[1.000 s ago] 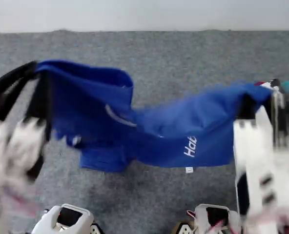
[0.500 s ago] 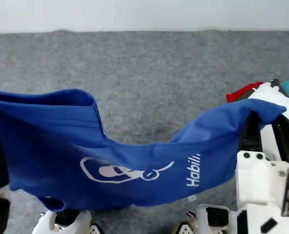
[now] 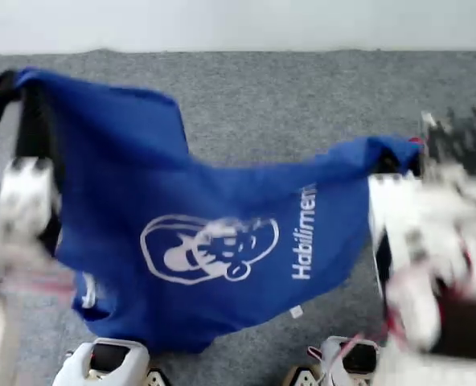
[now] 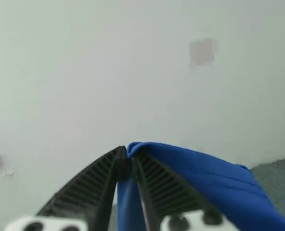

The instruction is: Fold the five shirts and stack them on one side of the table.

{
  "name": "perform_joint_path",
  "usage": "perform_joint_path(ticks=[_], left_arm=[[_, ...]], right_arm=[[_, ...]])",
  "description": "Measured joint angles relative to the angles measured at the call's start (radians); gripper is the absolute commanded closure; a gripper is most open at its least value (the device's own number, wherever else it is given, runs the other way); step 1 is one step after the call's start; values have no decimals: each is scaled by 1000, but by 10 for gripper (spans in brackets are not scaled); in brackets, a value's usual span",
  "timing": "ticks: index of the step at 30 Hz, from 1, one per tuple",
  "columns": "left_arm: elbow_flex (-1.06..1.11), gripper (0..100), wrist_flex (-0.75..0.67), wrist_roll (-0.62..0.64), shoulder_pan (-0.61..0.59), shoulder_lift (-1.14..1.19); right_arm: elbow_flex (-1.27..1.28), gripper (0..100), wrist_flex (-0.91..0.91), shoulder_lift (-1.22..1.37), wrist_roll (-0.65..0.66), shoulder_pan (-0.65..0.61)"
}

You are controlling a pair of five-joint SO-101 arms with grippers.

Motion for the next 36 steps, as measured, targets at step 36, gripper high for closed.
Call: perform_joint_path(ticks=[36], left_arm=[[-598, 988, 184, -20, -163, 1135]], right_arm=[[-1263, 988, 221, 1613, 0, -72]])
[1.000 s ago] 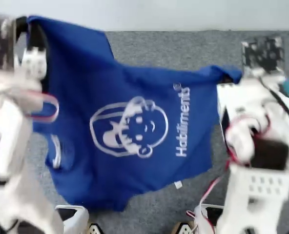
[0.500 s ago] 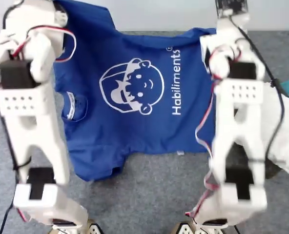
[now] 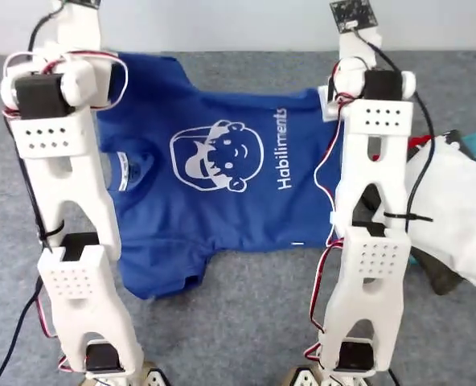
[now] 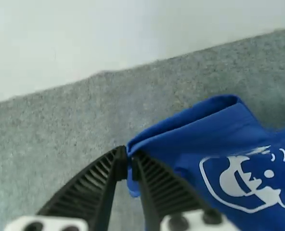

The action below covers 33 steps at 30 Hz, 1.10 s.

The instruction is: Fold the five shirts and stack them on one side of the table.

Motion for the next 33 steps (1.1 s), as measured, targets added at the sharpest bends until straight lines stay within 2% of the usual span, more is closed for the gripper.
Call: perform_joint_path(ticks=[4, 7, 20, 28, 33], left_arm=[[55, 988, 15, 3, -12, -28], [196, 988, 15, 3, 8, -118], [930, 988, 15, 3, 9, -617], [1293, 988, 8, 3, 9, -779], [1527, 988, -106, -21, 9, -861]], right_arm=[[-77, 988, 94, 0, 0, -9], [3, 988, 94, -28, 0, -6], [844, 988, 95, -534, 0, -8], [1192, 988, -29, -601, 0, 8], [1370, 987, -173, -601, 0, 17]])
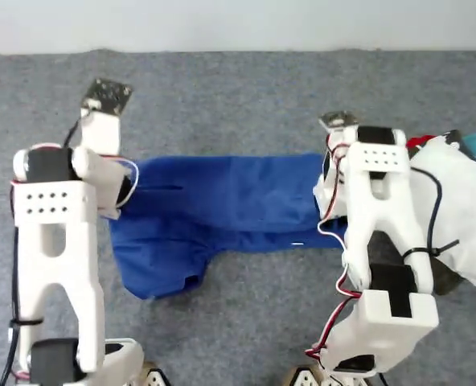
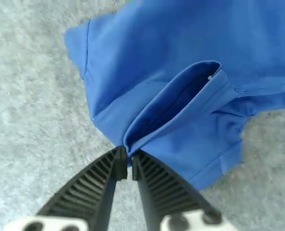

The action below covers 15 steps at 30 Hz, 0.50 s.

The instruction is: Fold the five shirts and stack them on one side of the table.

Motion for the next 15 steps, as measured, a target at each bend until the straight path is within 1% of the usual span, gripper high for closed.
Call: perform_joint_path(ticks=[5, 8, 11, 15], left_arm=[[261, 988, -157, -8, 0, -54], [384, 988, -229, -14, -29, -78], [470, 988, -281, -72, -89, -106], [535, 962, -295, -153, -172, -153]], right_arm=[[180, 983, -209, 0, 0, -5], [264, 971, -288, 0, 0, -3], [298, 905, -313, 0, 0, -5], [302, 833, -287, 0, 0, -8]])
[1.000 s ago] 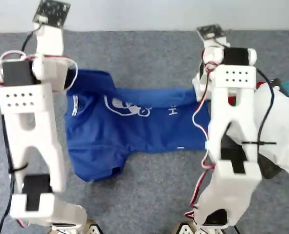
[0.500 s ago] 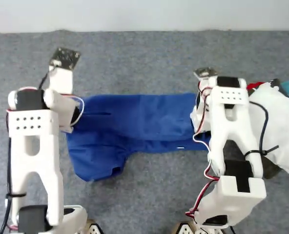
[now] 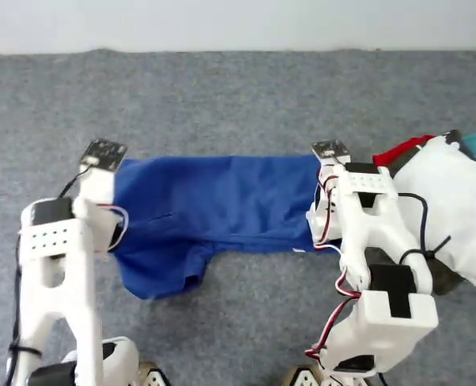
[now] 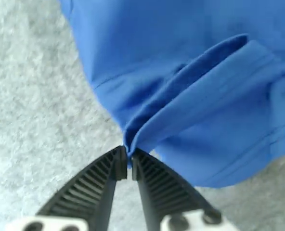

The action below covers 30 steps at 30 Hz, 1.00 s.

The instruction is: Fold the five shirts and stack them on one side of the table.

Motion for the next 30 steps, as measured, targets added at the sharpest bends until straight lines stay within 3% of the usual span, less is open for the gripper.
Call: perform_joint_path(ticks=[5, 15, 24, 30], left_arm=[[29, 903, 64, -17, -54, -68], [109, 900, 178, -17, -57, -253], [184, 902, 183, -20, -63, -453], [304, 902, 130, -20, -63, -562]], right_arm=[[2, 819, 89, -81, 0, 0], [5, 820, 247, -338, 14, 6], [29, 822, 370, -549, 15, 9], [209, 822, 298, -744, 15, 78]])
